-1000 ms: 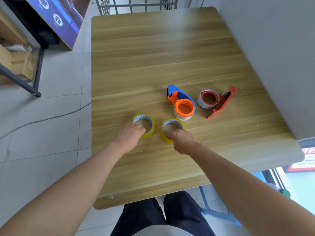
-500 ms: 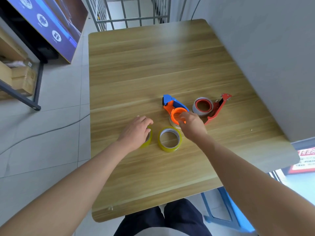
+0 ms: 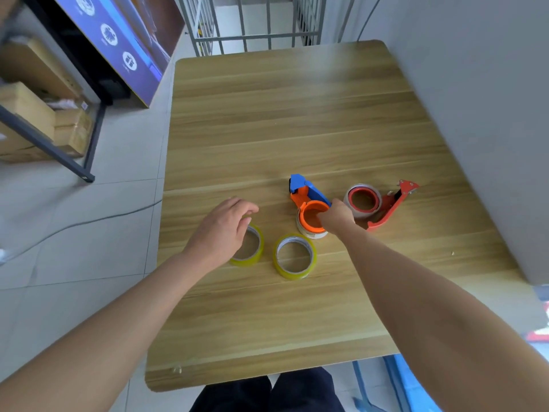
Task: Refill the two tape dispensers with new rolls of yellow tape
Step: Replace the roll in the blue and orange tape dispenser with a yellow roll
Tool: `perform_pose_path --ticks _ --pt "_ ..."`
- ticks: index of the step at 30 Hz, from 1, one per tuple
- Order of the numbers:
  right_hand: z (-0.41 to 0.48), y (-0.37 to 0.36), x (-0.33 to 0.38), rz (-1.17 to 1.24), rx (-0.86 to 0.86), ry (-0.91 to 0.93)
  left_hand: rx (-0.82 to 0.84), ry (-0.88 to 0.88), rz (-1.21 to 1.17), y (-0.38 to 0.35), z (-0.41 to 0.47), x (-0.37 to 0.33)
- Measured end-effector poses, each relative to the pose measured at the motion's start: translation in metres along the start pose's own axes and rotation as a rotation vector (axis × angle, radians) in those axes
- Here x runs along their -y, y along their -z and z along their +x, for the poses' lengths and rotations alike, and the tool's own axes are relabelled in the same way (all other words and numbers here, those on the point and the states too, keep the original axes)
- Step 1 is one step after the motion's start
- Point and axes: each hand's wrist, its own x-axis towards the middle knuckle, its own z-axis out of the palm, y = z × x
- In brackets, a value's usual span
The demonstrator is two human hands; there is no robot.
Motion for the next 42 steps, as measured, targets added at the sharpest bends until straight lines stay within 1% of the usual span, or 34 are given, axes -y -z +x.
perform_pose_path --ticks 2,4,5,7,8,9,11,14,16,19,22,26,31,33,34,36,40,41,42 --pt "0.004 -0.003 0.001 -0.007 -0.014 -0.039 -0.021 0.004 -0.003 0.002 0.005 -0.004" --pt "0.005 -0.005 0.004 0.060 -0.016 -0.085 -0.035 0.001 -0.012 0.003 0.011 -0.010" --pt "0.006 -0.006 0.008 0.156 0.006 -0.112 -0.042 -0.001 -0.021 0.003 0.014 -0.013" --pt "0.004 -0.005 0.020 0.474 0.061 -0.191 -0.071 -0.010 -0.046 0.002 0.019 -0.020" --pt "0.000 -0.002 0.027 0.592 0.070 -0.223 -0.084 -0.015 -0.057 0.002 0.022 -0.024" --pt "-0.004 0.002 0.033 0.647 0.078 -0.231 -0.087 -0.021 -0.064 0.002 0.024 -0.029" --pt "-0.013 0.011 0.046 0.661 0.083 -0.173 -0.078 -0.061 -0.069 0.003 0.030 -0.038" --pt "-0.032 0.024 0.060 0.661 0.070 -0.031 -0.056 -0.160 -0.056 0.006 0.037 -0.050" --pt "-0.045 0.030 0.067 0.705 0.014 0.017 -0.045 -0.203 -0.007 0.011 0.041 -0.056" --pt "-0.069 0.038 0.083 0.774 0.001 0.130 -0.020 -0.211 0.053 0.023 0.047 -0.060" --pt "-0.087 0.044 0.091 0.846 0.008 0.215 -0.006 -0.199 0.058 0.034 0.049 -0.058" --pt "-0.099 0.050 0.099 0.859 0.023 0.284 -0.012 -0.230 0.102 0.047 0.046 -0.054" --pt "-0.109 0.070 0.113 0.748 0.011 0.320 0.020 -0.378 0.320 0.066 0.046 -0.042" --pt "-0.111 0.074 0.113 0.782 0.064 0.338 -0.004 -0.430 0.285 0.071 0.049 -0.034" --pt "-0.112 0.075 0.112 0.797 0.100 0.336 0.008 -0.411 0.244 0.075 0.050 -0.031" --pt "-0.113 0.073 0.111 0.821 0.141 0.339 0.062 -0.301 0.137 0.081 0.049 -0.028" --pt "-0.119 0.066 0.116 0.905 0.199 0.337 0.111 -0.049 -0.234 0.083 0.041 -0.040" --pt "-0.121 0.064 0.117 0.920 0.223 0.327 0.094 -0.029 -0.250 0.083 0.040 -0.042" --pt "-0.122 0.062 0.118 0.928 0.249 0.324 0.055 -0.047 -0.197 0.082 0.038 -0.043"
